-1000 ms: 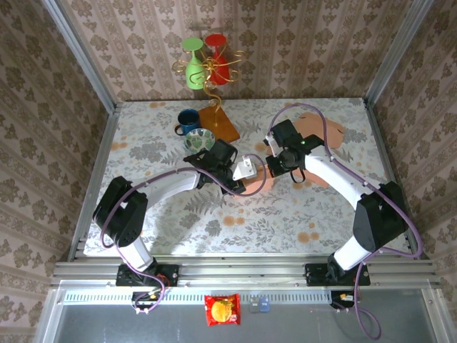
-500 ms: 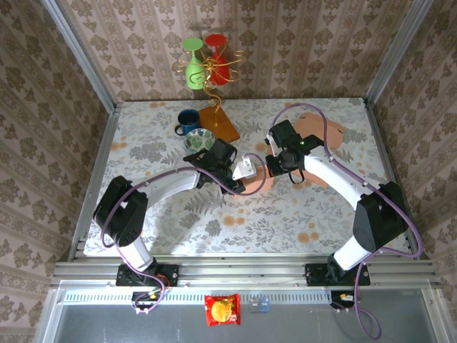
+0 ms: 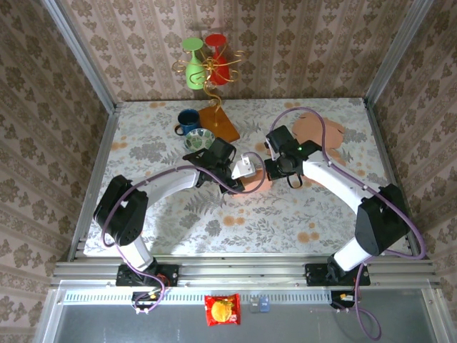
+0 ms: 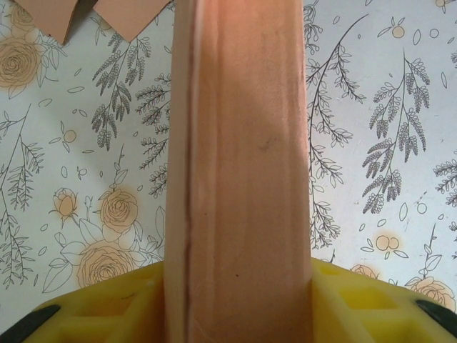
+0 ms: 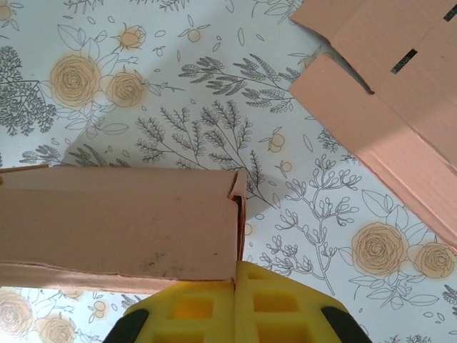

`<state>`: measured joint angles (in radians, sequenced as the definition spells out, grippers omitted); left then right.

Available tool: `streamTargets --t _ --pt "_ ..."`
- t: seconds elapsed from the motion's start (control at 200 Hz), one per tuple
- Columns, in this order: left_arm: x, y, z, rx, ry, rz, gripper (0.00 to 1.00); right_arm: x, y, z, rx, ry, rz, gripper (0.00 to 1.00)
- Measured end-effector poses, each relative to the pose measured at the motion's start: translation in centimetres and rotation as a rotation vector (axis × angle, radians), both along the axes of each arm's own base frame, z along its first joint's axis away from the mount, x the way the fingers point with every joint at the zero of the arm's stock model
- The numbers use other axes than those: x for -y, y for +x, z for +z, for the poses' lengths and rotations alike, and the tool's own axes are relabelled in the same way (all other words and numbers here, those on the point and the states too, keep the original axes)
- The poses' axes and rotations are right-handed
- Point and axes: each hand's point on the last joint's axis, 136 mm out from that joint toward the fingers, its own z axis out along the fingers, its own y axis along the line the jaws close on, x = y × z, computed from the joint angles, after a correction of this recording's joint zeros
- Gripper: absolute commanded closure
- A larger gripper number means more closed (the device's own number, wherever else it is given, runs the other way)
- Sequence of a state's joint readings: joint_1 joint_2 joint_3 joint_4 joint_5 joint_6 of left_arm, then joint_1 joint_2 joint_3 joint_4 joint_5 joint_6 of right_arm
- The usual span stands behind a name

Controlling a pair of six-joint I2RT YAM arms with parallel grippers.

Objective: Fold the paper box

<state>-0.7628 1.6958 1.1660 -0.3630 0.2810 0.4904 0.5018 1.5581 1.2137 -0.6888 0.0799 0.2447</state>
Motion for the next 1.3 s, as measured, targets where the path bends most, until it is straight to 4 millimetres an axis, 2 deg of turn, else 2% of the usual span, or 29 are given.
streamTargets --t 0.265,0.535,0.64,0.745,0.845,0.995,1.14,1.3 --pt "-0.4 1.2 0.6 0.01 -0.037 0.082 0.37 0.0 0.0 0.0 0.022 -0.022 -0.043 1.0" --pt "-1.6 0.5 3.1 0.021 -0.132 0.194 0.35 0.3 -0.2 0.1 0.012 -0.034 -0.095 1.0" --pt "-2.2 0.5 4.7 0.029 -0.176 0.256 0.39 0.1 -0.2 0.2 0.0 -0.039 -0.114 1.0" --pt "-3.0 0.5 6.4 0.018 -0.214 0.33 0.47 -0.1 -0.1 0.3 -0.012 -0.038 -0.129 1.0" --pt "-4.6 0.6 7.0 -0.04 -0.223 0.416 0.57 -0.3 -0.1 0.5 -0.017 -0.037 -0.137 1.0" --pt "-6.9 1.5 7.6 -0.172 -0.242 0.53 0.59 -0.2 -0.1 0.4 -0.036 -0.044 -0.15 1.0" --pt "-5.9 0.8 8.2 -0.25 -0.236 0.509 0.59 -0.3 0.0 0.2 -0.045 -0.049 -0.153 1.0" --pt "-4.6 0.2 7.2 -0.291 -0.18 0.48 0.6 -0.4 0.1 0.2 -0.045 -0.047 -0.156 1.0"
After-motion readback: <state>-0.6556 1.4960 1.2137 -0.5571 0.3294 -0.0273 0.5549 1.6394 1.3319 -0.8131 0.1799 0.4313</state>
